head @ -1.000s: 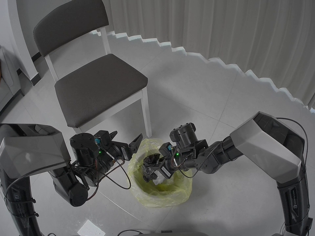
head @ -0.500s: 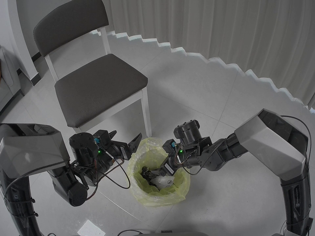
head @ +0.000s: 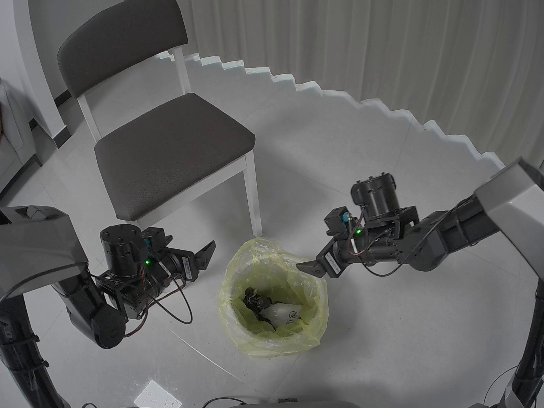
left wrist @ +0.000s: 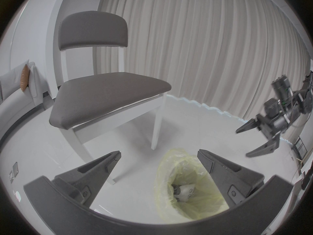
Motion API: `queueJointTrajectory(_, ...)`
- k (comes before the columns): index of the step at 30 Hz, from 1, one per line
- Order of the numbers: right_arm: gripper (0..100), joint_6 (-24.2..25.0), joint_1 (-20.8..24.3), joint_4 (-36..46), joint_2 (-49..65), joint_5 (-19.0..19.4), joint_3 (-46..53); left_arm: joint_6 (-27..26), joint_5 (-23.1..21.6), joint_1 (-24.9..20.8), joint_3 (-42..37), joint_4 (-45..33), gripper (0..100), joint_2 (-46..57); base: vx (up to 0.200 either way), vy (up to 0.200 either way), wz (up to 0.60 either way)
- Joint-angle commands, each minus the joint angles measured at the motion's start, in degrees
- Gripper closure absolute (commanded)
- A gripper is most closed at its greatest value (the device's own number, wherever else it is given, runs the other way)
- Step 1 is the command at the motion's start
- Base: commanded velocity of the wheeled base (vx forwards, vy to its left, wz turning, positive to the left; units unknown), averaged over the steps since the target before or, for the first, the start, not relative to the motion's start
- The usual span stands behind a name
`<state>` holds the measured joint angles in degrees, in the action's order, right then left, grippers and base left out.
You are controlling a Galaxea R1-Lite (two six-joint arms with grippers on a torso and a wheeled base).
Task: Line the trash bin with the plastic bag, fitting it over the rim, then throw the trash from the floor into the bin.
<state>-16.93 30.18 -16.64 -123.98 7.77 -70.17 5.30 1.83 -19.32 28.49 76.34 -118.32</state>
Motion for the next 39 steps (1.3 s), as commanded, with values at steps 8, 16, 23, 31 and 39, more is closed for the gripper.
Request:
queueJointTrajectory(8, 0, 1.3, -2.1, 0.1, 11.8, -2.6, 6.4, -0.6, -0.2, 5.4, 17.3, -16.2, 0, -11.1, 0.000, 0.000, 0.00)
queueJointTrajectory(16, 0, 1.6, -2.2, 0.1, 12.4, -2.6, 6.6, -0.3, -6.4, 6.4, 24.8, -16.0, 0, -18.9, 0.000, 0.000, 0.00)
queueJointTrajectory(23, 0, 1.7, -2.2, -0.1, 12.5, -2.5, 7.2, 0.3, -6.7, 5.9, 21.7, 11.1, 0, -24.6, 0.000, 0.000, 0.00)
queueJointTrajectory(31, 0, 1.8, -1.5, -0.3, 12.9, -2.5, 7.9, -2.8, -7.1, 4.2, 18.3, 11.7, 0, -24.8, 0.125, 0.000, 0.00)
queueJointTrajectory(39, 0, 1.8, -1.3, -0.3, 13.3, -2.5, 8.7, -1.6, -7.2, 2.4, 18.2, 8.4, 0, -23.5, 0.100, 0.000, 0.00)
